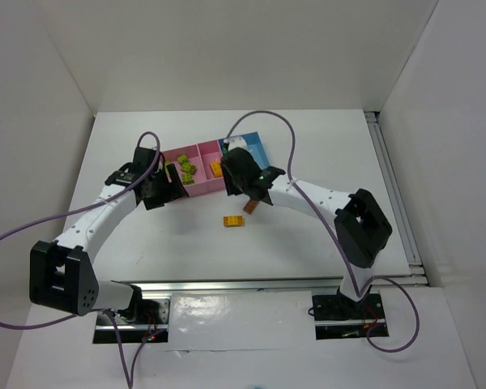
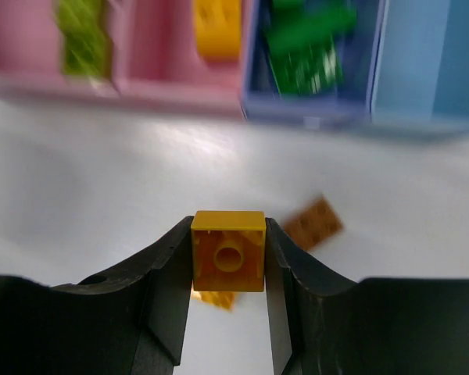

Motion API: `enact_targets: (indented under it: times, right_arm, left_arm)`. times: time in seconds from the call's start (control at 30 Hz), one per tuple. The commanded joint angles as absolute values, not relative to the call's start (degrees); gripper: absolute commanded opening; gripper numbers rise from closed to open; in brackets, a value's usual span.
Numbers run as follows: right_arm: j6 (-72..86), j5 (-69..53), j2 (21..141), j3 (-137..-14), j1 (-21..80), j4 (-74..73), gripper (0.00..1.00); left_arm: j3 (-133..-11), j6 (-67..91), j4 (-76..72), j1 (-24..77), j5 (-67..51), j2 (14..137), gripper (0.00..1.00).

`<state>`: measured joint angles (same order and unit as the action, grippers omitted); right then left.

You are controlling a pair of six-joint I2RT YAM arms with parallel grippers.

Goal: Sort the legos into containers by color

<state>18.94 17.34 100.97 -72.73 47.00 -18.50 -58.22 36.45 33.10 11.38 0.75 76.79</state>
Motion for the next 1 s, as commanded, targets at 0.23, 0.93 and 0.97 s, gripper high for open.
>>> enact_targets:
  times: [0.23,0.93,0.97]
  right_arm:
    - [12.57,17.93,121.62,-106.74,43.87,-15.39,0.31]
    - [18.80,11.02,97.40,-71.92,40.95,-5.54,0.65]
    - [18.81,9.68,95.64,-69.46,41.48,-5.54,0.69]
  left_arm:
    - [-59.50,39.64,36.91,11.51,3.86,71.20,0.82]
    - [-59.50,39.29,36.56,12.04,6.32,72.07,0.80]
    - [-59.50,39.29,36.56,12.04,6.33,72.77,0.80]
